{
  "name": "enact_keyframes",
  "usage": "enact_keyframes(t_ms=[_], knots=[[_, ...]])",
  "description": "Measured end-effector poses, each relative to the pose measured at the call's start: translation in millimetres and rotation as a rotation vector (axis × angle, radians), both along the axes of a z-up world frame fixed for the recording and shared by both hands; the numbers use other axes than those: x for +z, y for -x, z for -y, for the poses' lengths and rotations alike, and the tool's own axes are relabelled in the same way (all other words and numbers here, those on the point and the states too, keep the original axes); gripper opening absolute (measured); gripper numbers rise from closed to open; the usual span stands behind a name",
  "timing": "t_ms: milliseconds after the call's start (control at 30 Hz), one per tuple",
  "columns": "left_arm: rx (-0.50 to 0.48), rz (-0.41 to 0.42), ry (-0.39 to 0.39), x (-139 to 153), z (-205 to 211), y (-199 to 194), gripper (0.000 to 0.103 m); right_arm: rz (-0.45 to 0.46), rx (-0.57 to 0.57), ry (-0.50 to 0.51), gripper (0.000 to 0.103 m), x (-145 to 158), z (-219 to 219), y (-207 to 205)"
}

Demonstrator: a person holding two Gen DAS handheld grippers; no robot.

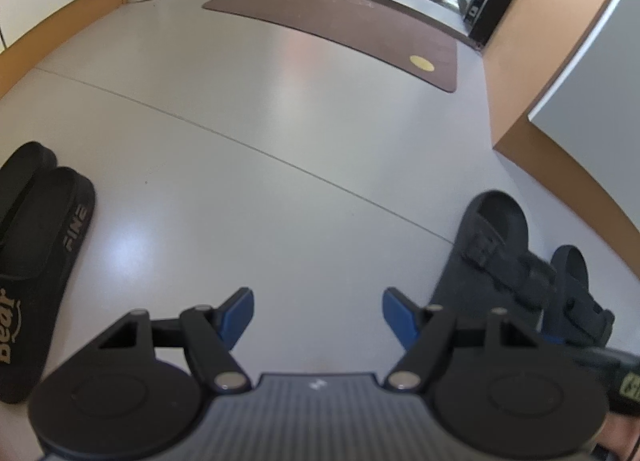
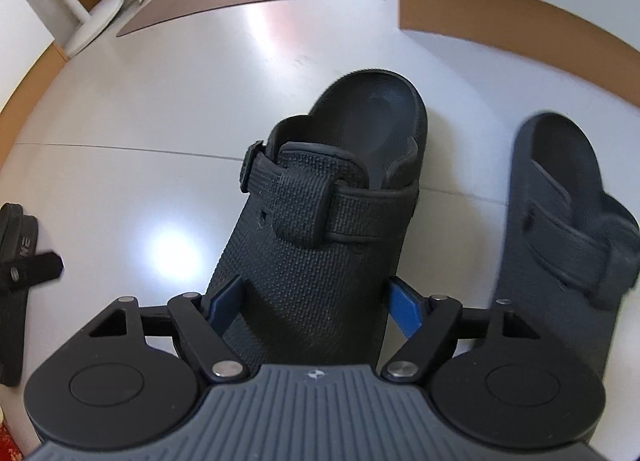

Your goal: Organize scattered shoes

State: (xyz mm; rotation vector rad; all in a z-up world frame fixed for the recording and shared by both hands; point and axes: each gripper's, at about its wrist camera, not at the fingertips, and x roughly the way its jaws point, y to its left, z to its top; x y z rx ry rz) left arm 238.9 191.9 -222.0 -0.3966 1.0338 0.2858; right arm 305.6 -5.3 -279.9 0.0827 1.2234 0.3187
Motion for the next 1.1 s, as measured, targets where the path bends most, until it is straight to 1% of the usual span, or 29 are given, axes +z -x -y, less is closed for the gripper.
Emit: enact_keyframes(t_ms=[67,167,300,400,433,600,800,1000,1100], knots=[[-0.022,0.031,-0.012,8,8,-4,0.073,-0.002,0.005,0.012,0.079,0,3,2],[-0.054,0.036,-0.028,14,18,-10,0.073,-0.012,-0.012,0.002,0.079,0,12,7],[-0.065,0.030,-0.010,14,26,-13,0.073,-0.021,-0.032,-0.031,0.079,-1,27,17],[-0.066,0.024,0.003,14,29,-15,0.072,-0.032,-0.044,-0.022,0.079,-1,30,18],[-0.072,0.025,0.003,15,30,-17,0.072,-0.025,-0.034,-0.008,0.079,-1,28,18],[-0.078,0.021,0.006,12,30,-15,0.072,0.050,0.085,0.066,0.078,1,15,21],[-0.070,0.008,0.006,9,25,-14,0.072,0.037,0.069,0.034,0.078,-1,20,14],[-0.065,0.012,0.025,12,23,-14,0.072,-0.005,0.060,0.004,0.081,5,23,10],[-0.071,0.019,0.029,16,26,-15,0.072,0.036,0.098,-0.008,0.082,23,30,15]])
